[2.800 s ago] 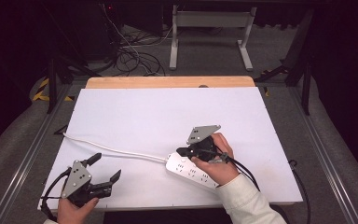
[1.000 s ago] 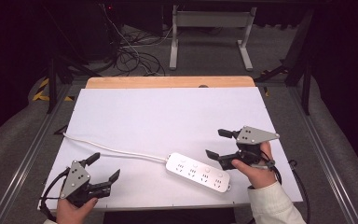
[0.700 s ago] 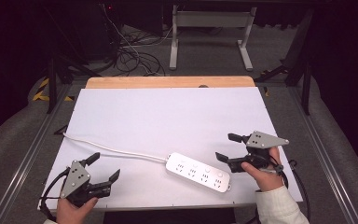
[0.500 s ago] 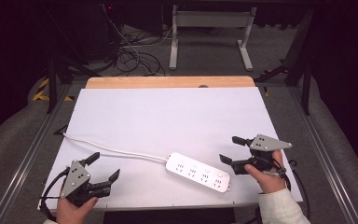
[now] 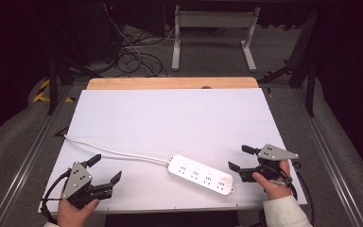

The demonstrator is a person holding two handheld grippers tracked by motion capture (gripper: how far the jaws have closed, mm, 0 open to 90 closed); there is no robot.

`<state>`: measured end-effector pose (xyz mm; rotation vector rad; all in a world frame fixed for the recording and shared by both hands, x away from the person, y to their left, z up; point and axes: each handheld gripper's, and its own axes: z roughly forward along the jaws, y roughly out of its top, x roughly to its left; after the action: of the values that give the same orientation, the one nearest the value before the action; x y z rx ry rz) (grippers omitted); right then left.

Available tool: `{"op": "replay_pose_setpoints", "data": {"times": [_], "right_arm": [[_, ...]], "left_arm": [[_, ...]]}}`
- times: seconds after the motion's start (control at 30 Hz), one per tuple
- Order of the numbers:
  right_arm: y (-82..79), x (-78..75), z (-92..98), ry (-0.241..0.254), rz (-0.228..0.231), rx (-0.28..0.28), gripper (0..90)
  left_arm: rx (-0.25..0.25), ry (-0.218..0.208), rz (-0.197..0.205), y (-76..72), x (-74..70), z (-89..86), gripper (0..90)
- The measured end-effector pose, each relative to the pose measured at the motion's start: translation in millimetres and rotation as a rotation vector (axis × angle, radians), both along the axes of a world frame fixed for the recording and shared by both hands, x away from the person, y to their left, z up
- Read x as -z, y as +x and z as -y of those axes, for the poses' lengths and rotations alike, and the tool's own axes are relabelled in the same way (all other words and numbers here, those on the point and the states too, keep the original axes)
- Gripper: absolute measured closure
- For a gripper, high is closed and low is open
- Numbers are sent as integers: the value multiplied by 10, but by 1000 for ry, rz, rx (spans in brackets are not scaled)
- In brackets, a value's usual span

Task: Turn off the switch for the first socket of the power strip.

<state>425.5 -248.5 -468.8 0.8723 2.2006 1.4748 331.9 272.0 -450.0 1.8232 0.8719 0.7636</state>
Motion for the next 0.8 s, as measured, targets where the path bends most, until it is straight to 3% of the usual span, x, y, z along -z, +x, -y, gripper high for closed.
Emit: {"op": "replay_pose_setpoints", "data": {"times": [0.43, 0.67, 0.8], "right_arm": [[-69, 130, 43, -17, -28, 6, 151], [-70, 172, 42, -16, -39, 6, 148], [-85, 123, 41, -1, -10, 18, 148]], "left_arm": [[-3, 2, -15, -6, 16, -38, 144], [-11, -29, -21, -10, 28, -77, 142], [-1, -1, -8, -5, 29, -46, 143]]}}
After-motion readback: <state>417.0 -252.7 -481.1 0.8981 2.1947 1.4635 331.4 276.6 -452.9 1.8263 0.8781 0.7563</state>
